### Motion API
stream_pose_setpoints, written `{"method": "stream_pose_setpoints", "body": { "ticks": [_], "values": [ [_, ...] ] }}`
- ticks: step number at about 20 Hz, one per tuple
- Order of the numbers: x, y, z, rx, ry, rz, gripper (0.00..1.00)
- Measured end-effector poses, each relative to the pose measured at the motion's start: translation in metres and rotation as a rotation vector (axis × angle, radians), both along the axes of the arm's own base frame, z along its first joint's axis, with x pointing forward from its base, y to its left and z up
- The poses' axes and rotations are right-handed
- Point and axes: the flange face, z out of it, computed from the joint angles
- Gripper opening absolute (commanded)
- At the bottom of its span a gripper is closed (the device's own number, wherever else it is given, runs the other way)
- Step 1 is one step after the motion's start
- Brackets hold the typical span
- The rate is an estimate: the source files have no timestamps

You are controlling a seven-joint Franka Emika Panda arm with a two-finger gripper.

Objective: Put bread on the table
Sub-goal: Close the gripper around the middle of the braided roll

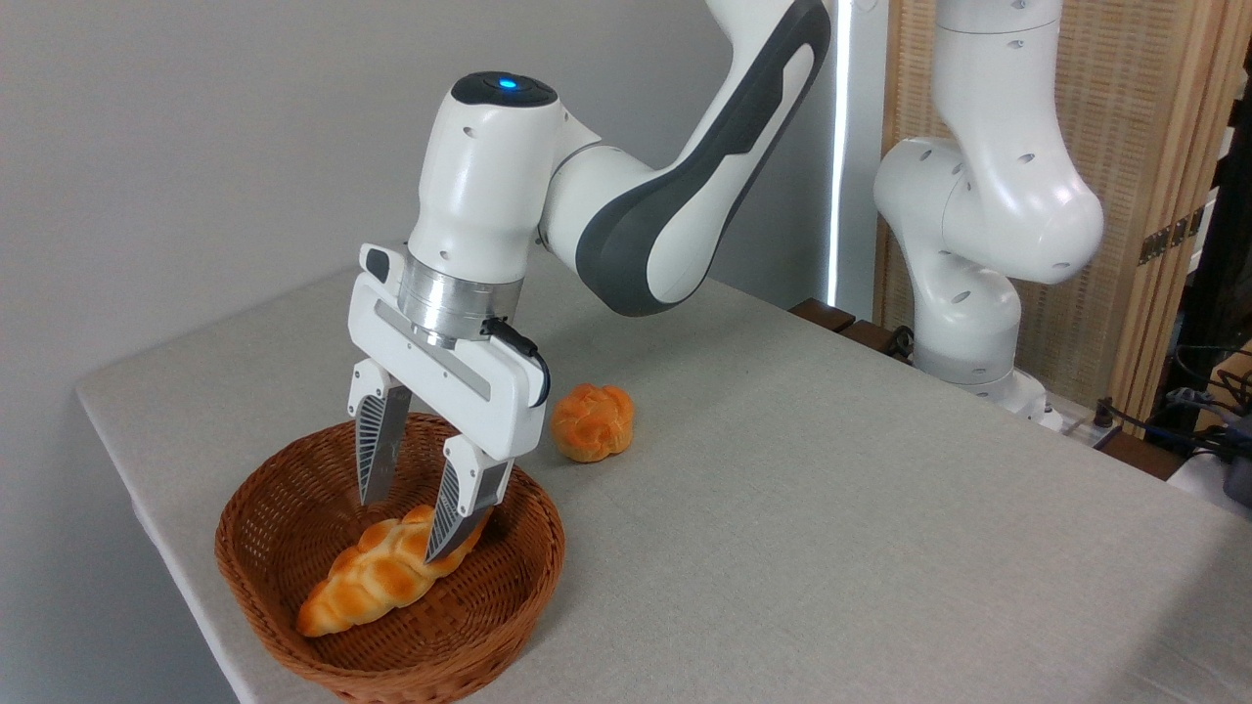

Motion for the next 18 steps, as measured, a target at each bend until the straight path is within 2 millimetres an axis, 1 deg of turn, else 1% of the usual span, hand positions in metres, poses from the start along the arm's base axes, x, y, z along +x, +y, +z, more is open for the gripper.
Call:
{"method": "stream_pose_setpoints", "body": {
  "ticks": [4,10,15,16,18],
  "values": [
    [0.000,0.000,-0.001,0.000,0.002,0.000,1.00],
    [-0.003,0.001,-0.016,0.004,0.030,0.000,1.00],
    [-0.004,0.001,-0.018,0.005,0.035,0.001,1.00],
    [-0.004,0.001,-0.018,0.005,0.035,0.001,0.95],
    [-0.004,0.001,-0.019,0.005,0.036,0.001,0.75]
  ]
}}
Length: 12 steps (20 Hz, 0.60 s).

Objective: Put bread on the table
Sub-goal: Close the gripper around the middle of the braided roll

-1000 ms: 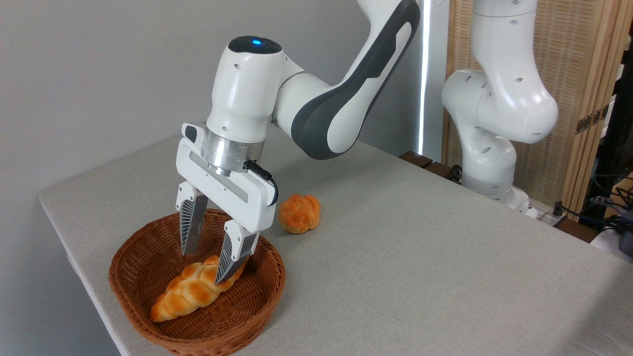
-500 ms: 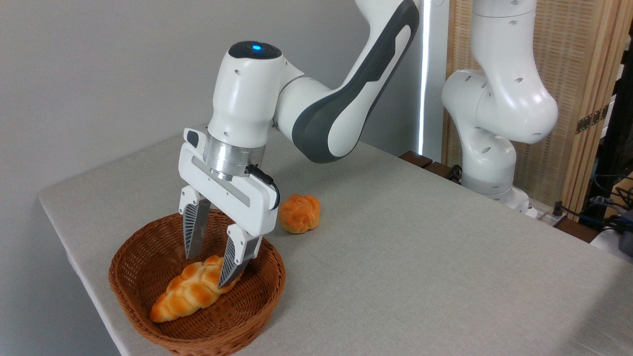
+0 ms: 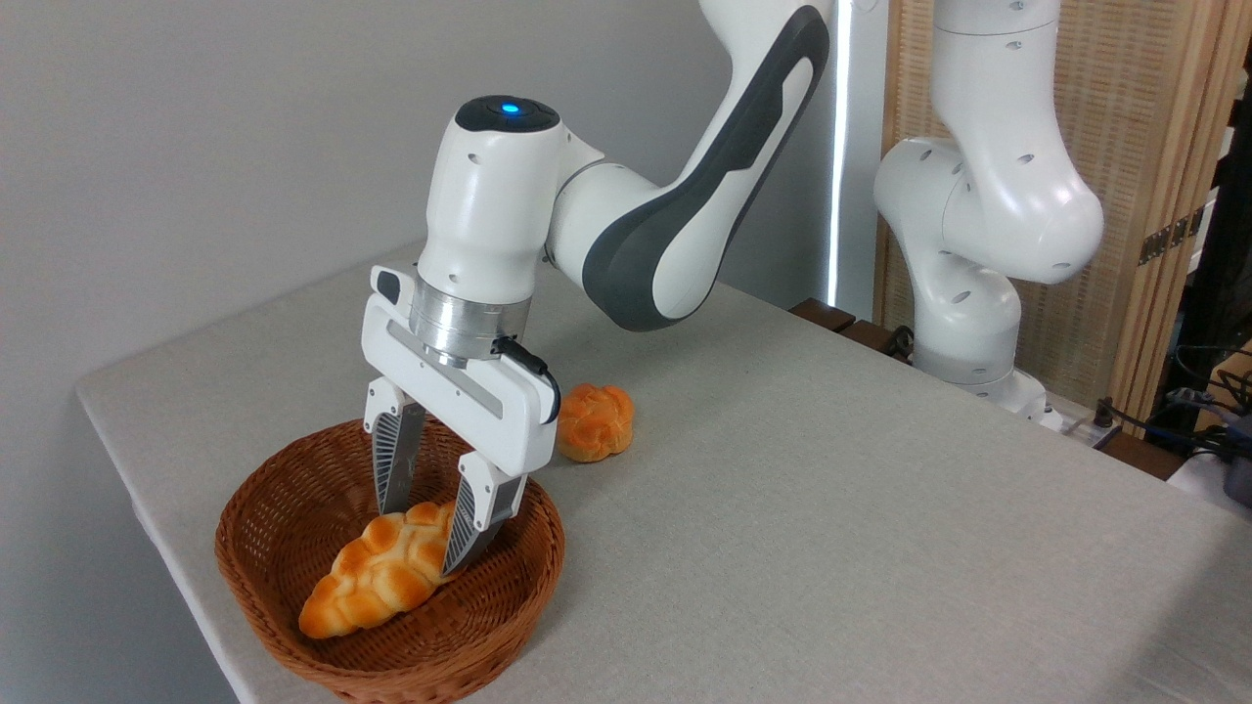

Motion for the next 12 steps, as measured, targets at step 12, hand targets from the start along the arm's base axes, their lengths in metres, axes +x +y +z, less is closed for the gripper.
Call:
{"method": "stream_pose_setpoints", "body": {
  "ticks": [12],
  "values": [
    [-0.0001,0.0005,-0.0004,0.000,0.001,0.001,0.43]
  ]
}}
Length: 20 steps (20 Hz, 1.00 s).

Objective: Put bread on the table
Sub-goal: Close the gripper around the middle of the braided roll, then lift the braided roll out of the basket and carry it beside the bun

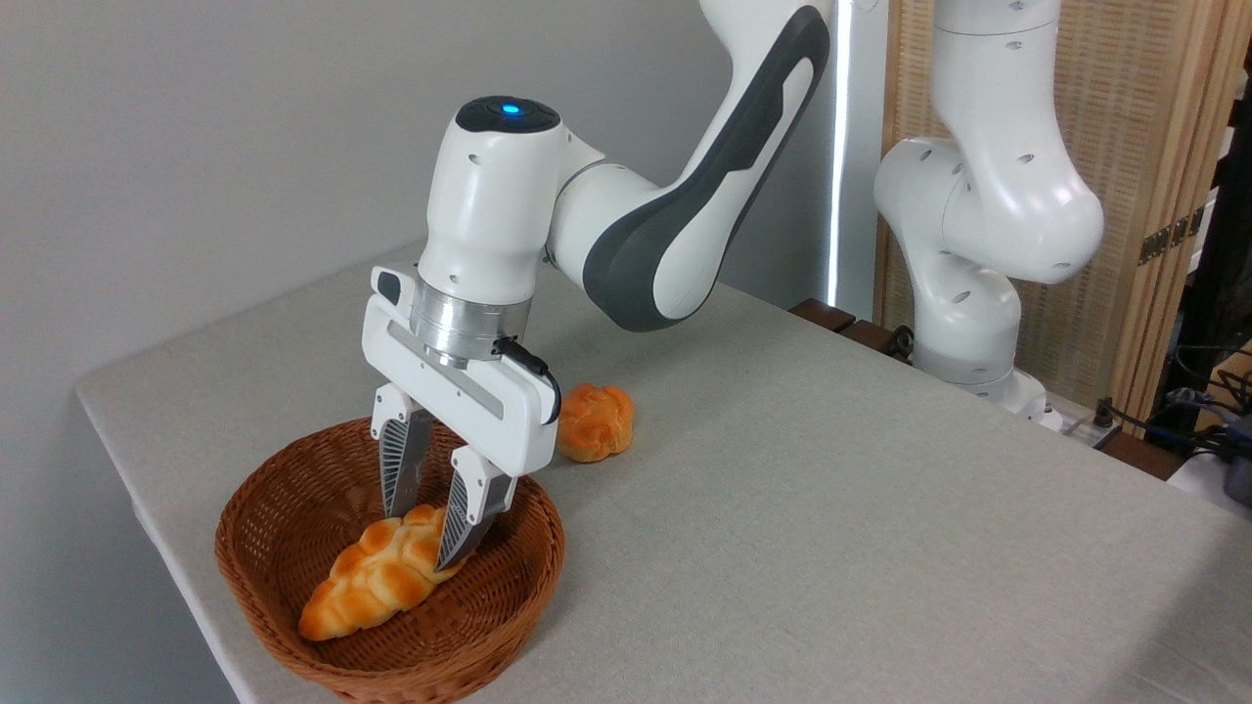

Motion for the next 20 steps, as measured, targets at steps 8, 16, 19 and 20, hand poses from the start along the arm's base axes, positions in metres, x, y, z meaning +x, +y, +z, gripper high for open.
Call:
{"method": "stream_pose_setpoints", "body": {
  "ticks": [8,16,19,20],
  "values": [
    [-0.0001,0.0000,-0.0001,0.000,0.000,0.000,0.35],
    [-0.0002,0.0000,-0.0003,0.000,0.001,0.000,0.33],
    [-0.0002,0.0000,0.0000,0.000,0.000,0.000,0.32],
    [-0.0002,0.0000,0.0005,0.000,-0.001,0.000,0.32]
  ]
}}
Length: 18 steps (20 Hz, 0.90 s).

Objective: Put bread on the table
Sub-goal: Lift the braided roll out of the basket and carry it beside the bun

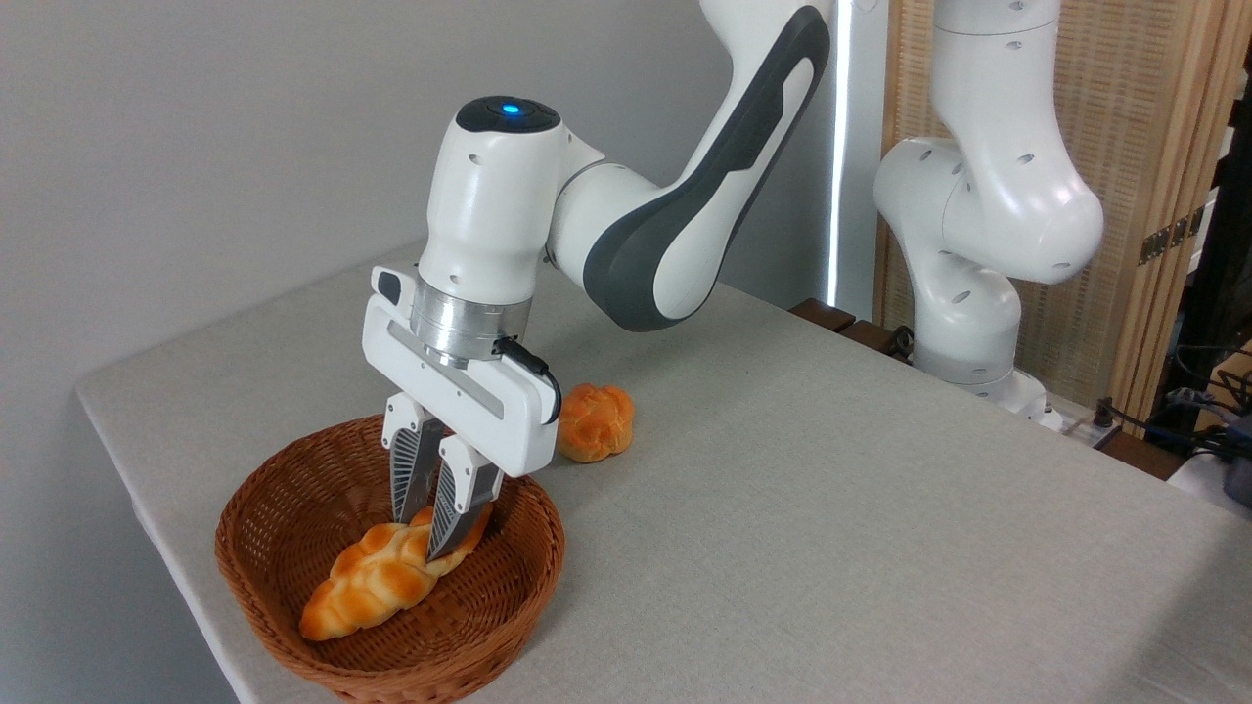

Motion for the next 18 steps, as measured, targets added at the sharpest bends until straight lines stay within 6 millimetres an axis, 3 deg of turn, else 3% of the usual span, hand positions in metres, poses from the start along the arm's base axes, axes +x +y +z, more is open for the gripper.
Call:
{"method": "stream_pose_setpoints", "body": {
  "ticks": [7,18],
  "values": [
    [-0.001,0.000,0.011,-0.023,-0.015,0.022,0.32],
    [-0.012,0.001,0.064,-0.103,-0.069,0.071,0.31]
  ]
}}
